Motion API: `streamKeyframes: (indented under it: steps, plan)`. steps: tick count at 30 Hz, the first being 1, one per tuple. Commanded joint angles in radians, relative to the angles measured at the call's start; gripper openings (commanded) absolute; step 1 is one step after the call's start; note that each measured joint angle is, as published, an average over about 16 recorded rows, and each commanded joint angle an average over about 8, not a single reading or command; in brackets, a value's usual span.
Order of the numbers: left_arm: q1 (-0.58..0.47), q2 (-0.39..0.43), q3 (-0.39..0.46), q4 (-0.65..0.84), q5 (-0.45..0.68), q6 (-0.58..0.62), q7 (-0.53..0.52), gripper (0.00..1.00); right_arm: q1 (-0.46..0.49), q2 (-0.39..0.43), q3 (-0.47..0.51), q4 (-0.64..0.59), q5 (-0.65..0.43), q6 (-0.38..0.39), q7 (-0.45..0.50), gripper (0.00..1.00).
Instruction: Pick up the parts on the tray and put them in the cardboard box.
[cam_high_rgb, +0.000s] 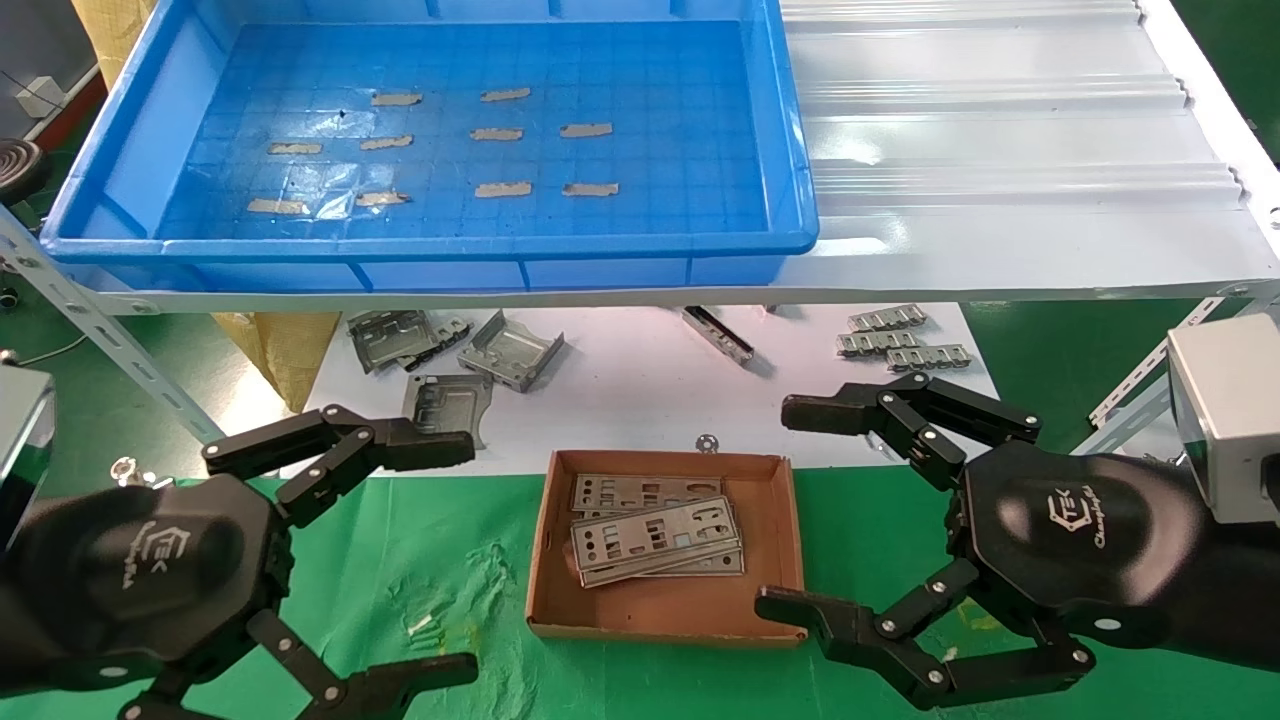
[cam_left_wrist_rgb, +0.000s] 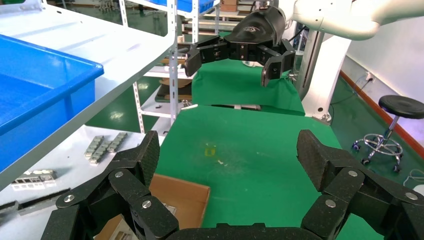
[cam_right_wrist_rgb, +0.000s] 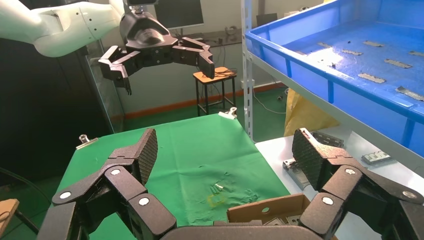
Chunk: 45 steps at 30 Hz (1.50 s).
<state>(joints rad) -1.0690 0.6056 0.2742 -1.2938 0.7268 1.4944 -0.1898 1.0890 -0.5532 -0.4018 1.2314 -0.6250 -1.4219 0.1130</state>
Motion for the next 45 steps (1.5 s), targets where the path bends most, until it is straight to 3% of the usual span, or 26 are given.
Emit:
streamKeyframes:
  steps: [1,45]
  plan:
    - [-0.001,0.001,0.001,0.002,0.001,0.000,0.000,1.00,0.000,0.000,0.000,0.000,0.000,0.000,0.000,1.00]
    - [-0.006,0.006,0.006,0.011,0.004,0.001,0.003,1.00,0.000,0.000,0.000,0.000,0.000,0.000,0.000,1.00]
